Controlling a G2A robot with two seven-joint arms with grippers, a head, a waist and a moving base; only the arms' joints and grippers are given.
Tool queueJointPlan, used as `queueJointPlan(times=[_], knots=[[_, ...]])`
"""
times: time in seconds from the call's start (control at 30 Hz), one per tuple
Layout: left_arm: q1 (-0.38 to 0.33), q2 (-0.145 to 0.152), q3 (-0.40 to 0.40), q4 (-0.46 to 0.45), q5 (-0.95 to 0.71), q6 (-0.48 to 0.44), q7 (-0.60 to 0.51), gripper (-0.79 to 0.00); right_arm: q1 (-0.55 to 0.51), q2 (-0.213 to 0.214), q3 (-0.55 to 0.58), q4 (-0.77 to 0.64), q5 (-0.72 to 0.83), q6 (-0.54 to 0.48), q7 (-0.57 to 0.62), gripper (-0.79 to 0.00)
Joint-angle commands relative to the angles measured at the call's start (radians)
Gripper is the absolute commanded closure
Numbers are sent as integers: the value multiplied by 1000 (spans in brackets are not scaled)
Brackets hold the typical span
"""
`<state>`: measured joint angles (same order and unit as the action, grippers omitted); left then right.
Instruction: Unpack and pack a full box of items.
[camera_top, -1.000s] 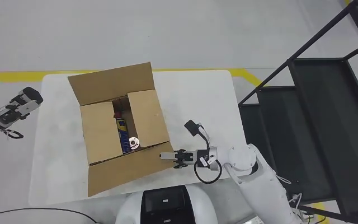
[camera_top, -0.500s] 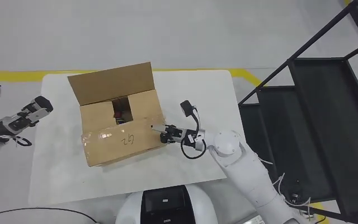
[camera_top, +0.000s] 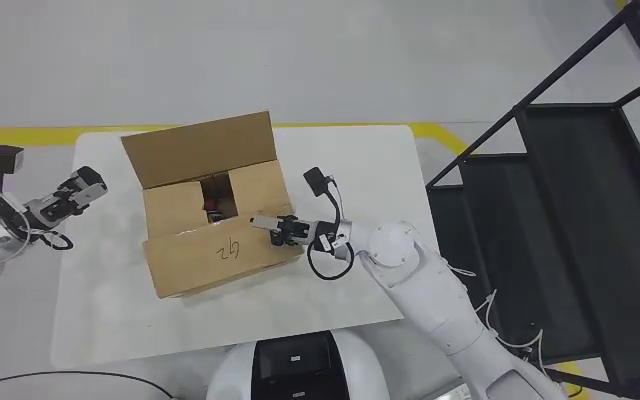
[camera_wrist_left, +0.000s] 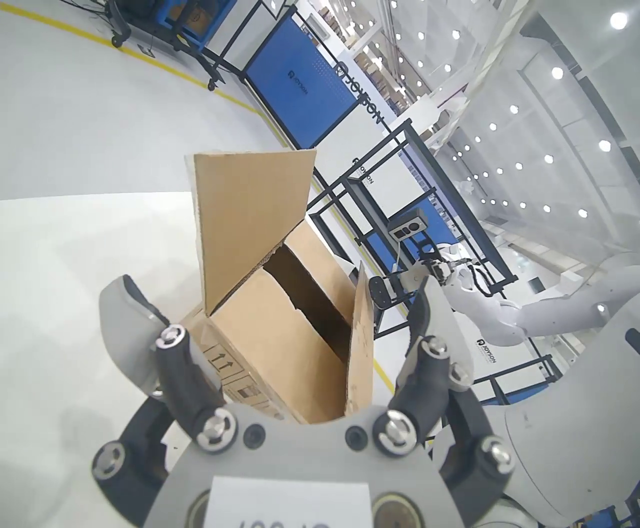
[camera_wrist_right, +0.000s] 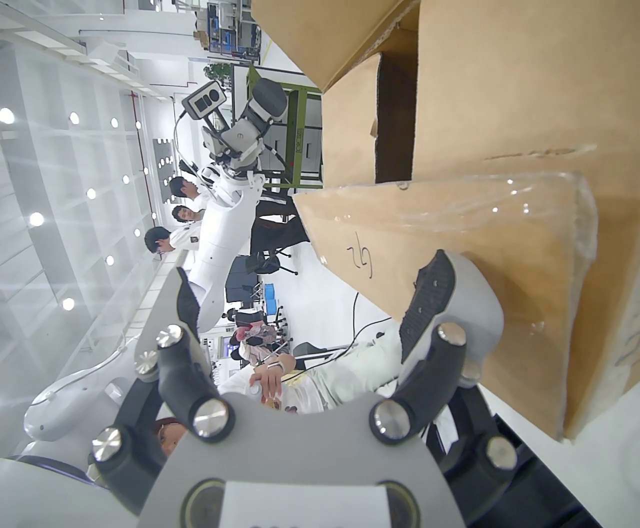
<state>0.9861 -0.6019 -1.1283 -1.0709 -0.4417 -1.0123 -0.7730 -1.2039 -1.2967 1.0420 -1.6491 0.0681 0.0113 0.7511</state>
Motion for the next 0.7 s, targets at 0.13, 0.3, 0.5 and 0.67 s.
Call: queueJointPlan(times=[0.13, 0.3, 0.5, 0.67], knots=[[1, 0, 0, -1, -1, 0, 0, -785, 18, -1, -16, 12, 14, -8, 19, -785], [28, -3, -4, -37, 24, 31, 29, -785, 42, -5, -35, 29, 24, -18, 31, -785], [14, -51, 19, -13, 235, 0, 284, -785, 62, -7, -47, 43, 33, -25, 25, -785], [-14, -106, 66, -15, 388, 0, 472, -785, 65, -7, -48, 45, 35, -27, 25, -785]])
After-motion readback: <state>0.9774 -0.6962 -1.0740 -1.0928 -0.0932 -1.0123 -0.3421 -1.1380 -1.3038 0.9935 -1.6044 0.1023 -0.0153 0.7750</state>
